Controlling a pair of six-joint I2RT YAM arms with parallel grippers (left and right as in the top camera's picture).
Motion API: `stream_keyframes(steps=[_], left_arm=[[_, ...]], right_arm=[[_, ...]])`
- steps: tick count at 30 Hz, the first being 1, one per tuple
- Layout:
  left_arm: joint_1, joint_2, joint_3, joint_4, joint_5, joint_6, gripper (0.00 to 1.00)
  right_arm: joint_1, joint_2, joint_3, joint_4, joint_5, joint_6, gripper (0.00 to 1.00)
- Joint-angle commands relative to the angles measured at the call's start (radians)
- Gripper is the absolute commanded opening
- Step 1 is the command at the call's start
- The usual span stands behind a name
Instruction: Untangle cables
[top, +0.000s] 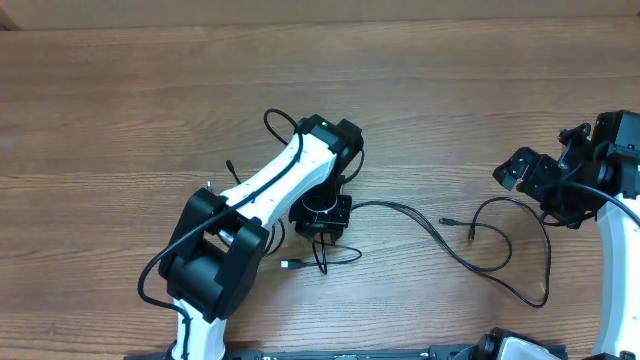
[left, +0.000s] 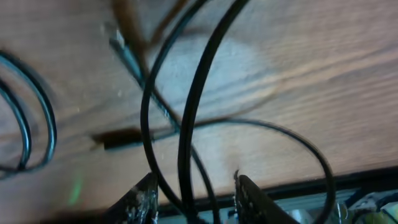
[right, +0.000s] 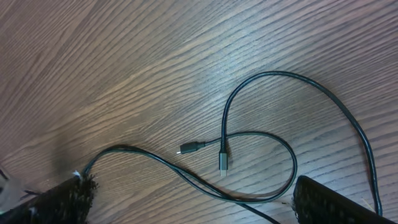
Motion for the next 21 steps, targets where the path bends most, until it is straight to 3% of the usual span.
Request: stream_keyframes(steps=[1, 4, 6, 10, 18, 21], left_arm=[[-0.021, 0.014, 0.009, -0.045, 0.019, -0.015, 0.49], [-0.022, 0.014, 0.009, -0.063, 0.019, -0.055, 0.61], [-0.022, 0.014, 0.009, -0.069, 0.015, -0.098, 0.63], [-0.028, 0.014, 0.009, -0.029, -0.006, -0.228, 0.46], [-0.072, 0.014, -0.009, 0.036, 0.004, -0.385, 0.33], [-0.072, 0.014, -0.009, 0.072, 0.024, -0.409, 0.14]], right_arm=[[-0.002, 0.001, -0.006, 0.009, 0.006, -0.008, 1.0], [-0.002, 0.001, -0.006, 0.009, 0.006, -0.008, 1.0], [-0.002, 0.001, -0.006, 0.01, 0.006, -0.008, 1.0], [-0.002, 0.001, -0.006, 0.017, 0.006, -0.009, 1.0], [-0.002, 0.001, -0.006, 0.029, 0.01, -0.009, 1.0], [-0.002, 0.001, -0.006, 0.028, 0.01, -0.008, 1.0]])
